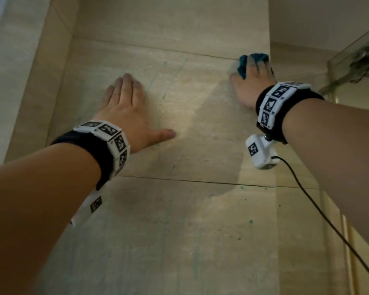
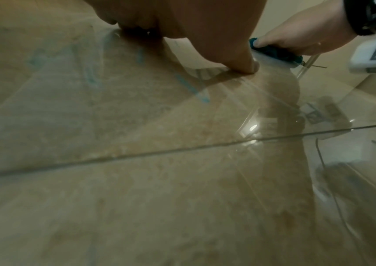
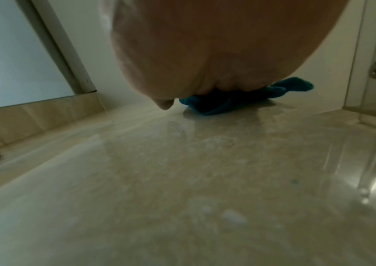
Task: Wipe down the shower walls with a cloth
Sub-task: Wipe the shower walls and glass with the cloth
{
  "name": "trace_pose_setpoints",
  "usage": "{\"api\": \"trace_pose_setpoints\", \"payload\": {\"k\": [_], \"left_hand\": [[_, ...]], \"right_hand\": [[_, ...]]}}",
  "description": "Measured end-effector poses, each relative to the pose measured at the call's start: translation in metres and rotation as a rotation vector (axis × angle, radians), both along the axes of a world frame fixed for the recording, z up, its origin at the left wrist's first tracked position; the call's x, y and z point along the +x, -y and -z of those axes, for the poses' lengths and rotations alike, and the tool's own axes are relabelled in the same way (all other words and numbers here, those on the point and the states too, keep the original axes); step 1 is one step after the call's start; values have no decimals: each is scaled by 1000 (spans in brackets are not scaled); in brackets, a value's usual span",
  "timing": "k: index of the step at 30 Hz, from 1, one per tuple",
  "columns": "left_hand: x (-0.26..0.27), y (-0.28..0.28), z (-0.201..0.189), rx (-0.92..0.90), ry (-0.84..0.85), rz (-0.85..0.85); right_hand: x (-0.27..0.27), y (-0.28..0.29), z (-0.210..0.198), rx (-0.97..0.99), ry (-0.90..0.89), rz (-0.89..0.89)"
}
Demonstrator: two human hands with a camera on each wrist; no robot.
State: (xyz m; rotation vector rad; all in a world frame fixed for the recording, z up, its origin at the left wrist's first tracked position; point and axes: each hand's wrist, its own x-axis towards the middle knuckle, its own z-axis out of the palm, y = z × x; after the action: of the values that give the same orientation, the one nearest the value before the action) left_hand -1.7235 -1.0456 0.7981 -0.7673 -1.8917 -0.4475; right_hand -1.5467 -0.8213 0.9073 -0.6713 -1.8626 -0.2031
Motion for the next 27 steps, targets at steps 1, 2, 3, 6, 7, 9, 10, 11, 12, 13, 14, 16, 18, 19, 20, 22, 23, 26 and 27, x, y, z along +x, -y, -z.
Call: {"api": "trace_pose_setpoints", "payload": {"k": [1, 2, 3, 6, 7, 9, 10, 11, 12, 13, 14, 16, 18, 19, 20, 22, 23, 26, 27], "left_hand": [[-1, 0, 0, 0, -2, 1], [-1, 0, 0, -2, -3, 3], [-1, 0, -1, -6, -4, 6], [-3, 1, 0, -6, -11, 9], [-3, 1, 0, -4, -14, 10], [-2, 0, 0, 9, -24, 10], [-2, 0, 1, 16, -29, 8], [-1, -1, 1, 19, -30, 4], [-1, -1, 2, 18, -28, 2], [-1, -1, 2, 15, -26, -1], [0, -1, 1, 11, -21, -3], [1, 1, 0, 6, -11, -8], [1, 2, -2, -7, -3, -14], [1, 2, -3, -18, -1, -18], [1, 4, -4, -30, 0, -23], [2, 9, -6, -56, 3, -35], [2, 11, -7, -71, 5, -40], [5, 17, -10, -122, 7, -61], [6, 18, -11, -133, 9, -72]], "right_hand": [[-2, 2, 0, -18, -20, 9], [-5, 6, 0, -40, -37, 22], [-8, 10, 1, -64, -50, 35], [-21, 24, -1, -57, -35, 32], [-26, 29, -2, -18, -13, 18], [-38, 42, -3, 64, 49, -21], [-45, 49, -2, 98, 85, -42], [-51, 56, -1, 125, 122, -63], [-57, 63, 2, 151, 156, -83], [-61, 70, 5, 177, 185, -103], [-65, 76, 10, 203, 209, -118], [-70, 83, 24, 247, 236, -141], [-70, 85, 40, 293, 235, -171], [-68, 83, 47, 319, 234, -190], [-64, 81, 53, 342, 236, -213], [-49, 73, 64, 340, 235, -273], [-38, 70, 69, 309, 203, -306], [-2, 56, 77, 203, 24, -327], [9, 52, 77, 161, -35, -305]]}}
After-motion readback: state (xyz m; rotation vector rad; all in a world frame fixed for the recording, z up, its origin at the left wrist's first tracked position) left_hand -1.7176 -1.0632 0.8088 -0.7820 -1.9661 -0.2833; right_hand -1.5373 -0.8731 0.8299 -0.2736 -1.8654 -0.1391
